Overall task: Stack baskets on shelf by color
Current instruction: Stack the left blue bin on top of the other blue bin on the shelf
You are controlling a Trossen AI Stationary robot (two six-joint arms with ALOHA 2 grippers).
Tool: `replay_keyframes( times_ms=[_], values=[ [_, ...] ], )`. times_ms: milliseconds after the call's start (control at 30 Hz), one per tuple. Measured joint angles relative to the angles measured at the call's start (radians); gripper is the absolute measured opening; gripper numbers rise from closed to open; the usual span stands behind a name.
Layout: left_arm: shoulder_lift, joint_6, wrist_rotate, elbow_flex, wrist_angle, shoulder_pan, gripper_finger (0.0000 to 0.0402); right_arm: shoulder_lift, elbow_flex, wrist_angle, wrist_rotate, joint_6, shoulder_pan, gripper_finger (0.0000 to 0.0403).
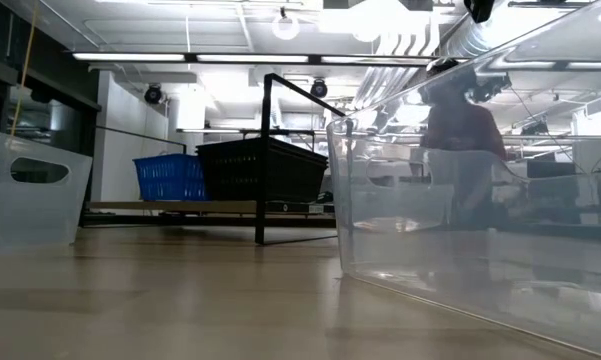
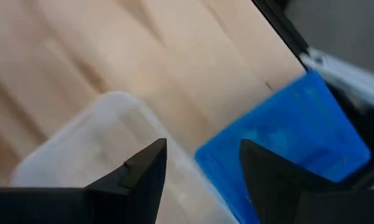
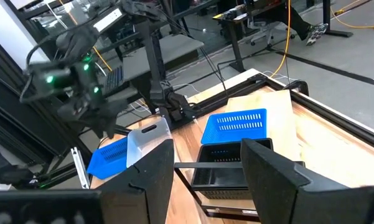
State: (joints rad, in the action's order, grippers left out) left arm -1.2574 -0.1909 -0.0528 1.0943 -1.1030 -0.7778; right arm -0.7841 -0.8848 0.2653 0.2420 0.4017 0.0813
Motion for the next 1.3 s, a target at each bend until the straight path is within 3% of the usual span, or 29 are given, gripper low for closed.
replay_keyframes(
  times_ms=[133,300,400,533,733,1300],
  values=[
    [-0.093,-0.012,0.000,0.000,0.015,-0.084,0.0188,0.000,0.000,0.005,0.000,-0.002,0.000,0.0174],
    [-0.199,-0.010,0.016,0.000,0.022,-0.113,0.0188,0.000,0.000,0.028,-0.001,-0.017,0.000,0.0174],
    [-0.235,-0.109,0.020,-0.001,-0.004,-0.107,0.0188,0.000,0.000,0.037,-0.001,-0.017,0.000,0.0174],
    [-0.234,-0.243,0.021,-0.001,0.013,-0.105,0.0188,0.000,0.000,0.044,-0.002,-0.017,0.000,0.0174],
    [-0.230,-0.320,0.033,-0.039,0.015,-0.107,0.0188,0.000,0.000,0.044,-0.002,-0.018,0.000,0.0174],
    [-0.197,-0.387,0.045,-0.168,0.024,-0.037,0.0188,0.000,0.000,0.045,-0.002,-0.010,0.000,0.0174]
  ],
)
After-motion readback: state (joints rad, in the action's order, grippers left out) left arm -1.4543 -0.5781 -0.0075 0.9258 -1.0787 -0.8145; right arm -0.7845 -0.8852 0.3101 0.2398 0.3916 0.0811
